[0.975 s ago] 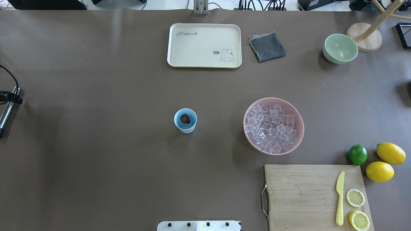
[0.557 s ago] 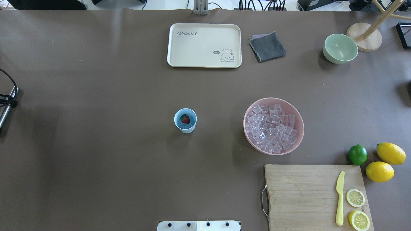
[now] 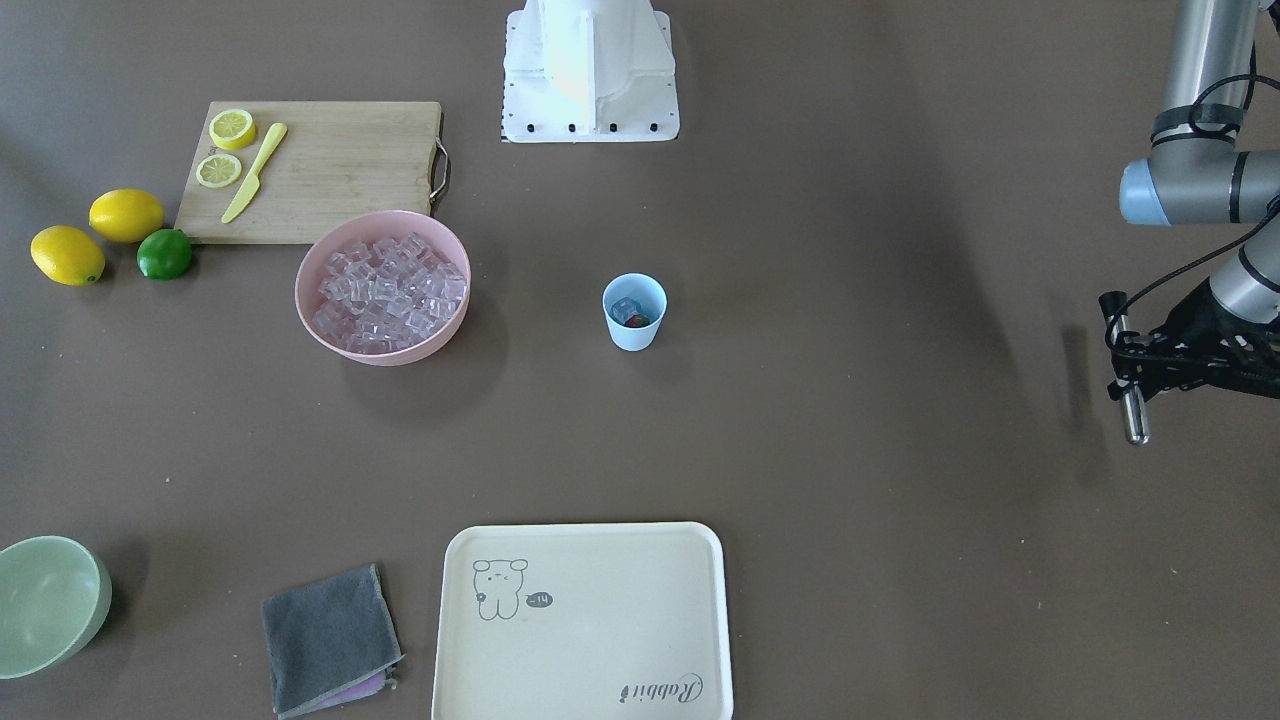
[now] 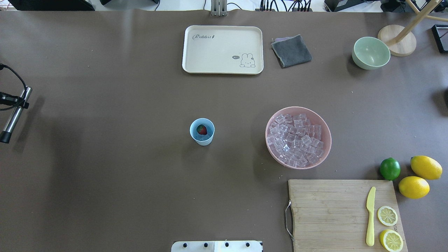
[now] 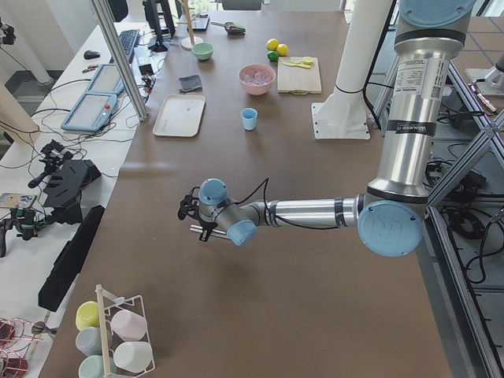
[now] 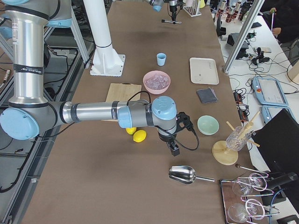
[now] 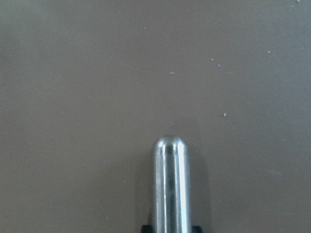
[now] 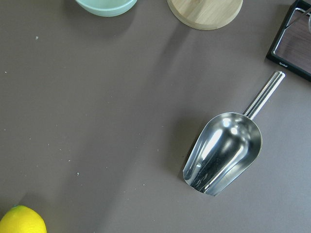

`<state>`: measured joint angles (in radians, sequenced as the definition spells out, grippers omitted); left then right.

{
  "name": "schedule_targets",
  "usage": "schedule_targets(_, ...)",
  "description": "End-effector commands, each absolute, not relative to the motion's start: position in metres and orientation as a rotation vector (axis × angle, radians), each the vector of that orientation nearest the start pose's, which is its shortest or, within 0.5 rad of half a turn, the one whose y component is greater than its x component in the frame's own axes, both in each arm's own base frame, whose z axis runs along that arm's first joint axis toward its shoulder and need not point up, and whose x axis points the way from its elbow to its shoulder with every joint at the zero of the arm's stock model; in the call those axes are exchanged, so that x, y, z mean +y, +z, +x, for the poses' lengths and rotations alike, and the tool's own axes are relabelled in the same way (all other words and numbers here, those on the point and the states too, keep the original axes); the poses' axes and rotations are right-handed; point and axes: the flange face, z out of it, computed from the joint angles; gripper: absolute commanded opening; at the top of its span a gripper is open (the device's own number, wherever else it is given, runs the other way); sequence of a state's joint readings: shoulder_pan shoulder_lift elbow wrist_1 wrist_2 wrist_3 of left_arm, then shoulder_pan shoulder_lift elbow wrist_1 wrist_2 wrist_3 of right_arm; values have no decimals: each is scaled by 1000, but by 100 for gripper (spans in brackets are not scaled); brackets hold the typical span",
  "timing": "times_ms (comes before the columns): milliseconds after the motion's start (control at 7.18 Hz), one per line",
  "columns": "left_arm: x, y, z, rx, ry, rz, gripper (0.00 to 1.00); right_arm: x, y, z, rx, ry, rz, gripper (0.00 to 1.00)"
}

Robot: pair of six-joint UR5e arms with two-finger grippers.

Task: Mash ice and strawberries in cup
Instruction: 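Grasp the metal pestle rod with the left gripper and lift it, then carry the pestle rod upright over the light-blue cup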

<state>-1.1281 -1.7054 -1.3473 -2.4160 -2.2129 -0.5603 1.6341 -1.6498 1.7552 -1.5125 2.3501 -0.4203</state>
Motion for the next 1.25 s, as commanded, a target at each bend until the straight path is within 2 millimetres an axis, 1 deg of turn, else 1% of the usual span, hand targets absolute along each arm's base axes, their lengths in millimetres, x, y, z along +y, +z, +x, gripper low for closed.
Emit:
schedule_targets(0,-593,505,198,963,189,506,0,-462,595,93,-721,-403,346,99)
schedule_targets(139,-603,452,205,1006,204,593,0,-464,593,93,-720,-405,350,99)
schedule_targets(279,-617,395,216,1073,157,624,0,-465,591,93,-719,-407,354,99)
schedule_targets(418,-612,356,223,1143,91,609,0,-464,593,93,-720,-405,350,99)
schedule_targets(557,-592,321,223,1224,33,605,0,-462,595,93,-719,-403,346,99)
schedule_targets(696,-580,296,215,1279,70,762,0,-460,597,93,-722,-401,342,99)
schedule_targets(836,-558,282,241,1359,140,859,0,-460,597,93,-722,-401,342,99)
schedule_targets(975,-541,268,269,1397,117,991,0,-459,598,93,-722,-401,340,99)
schedule_targets(1114,-517,259,303,1452,83,1093,0,-461,597,93,-720,-402,343,99)
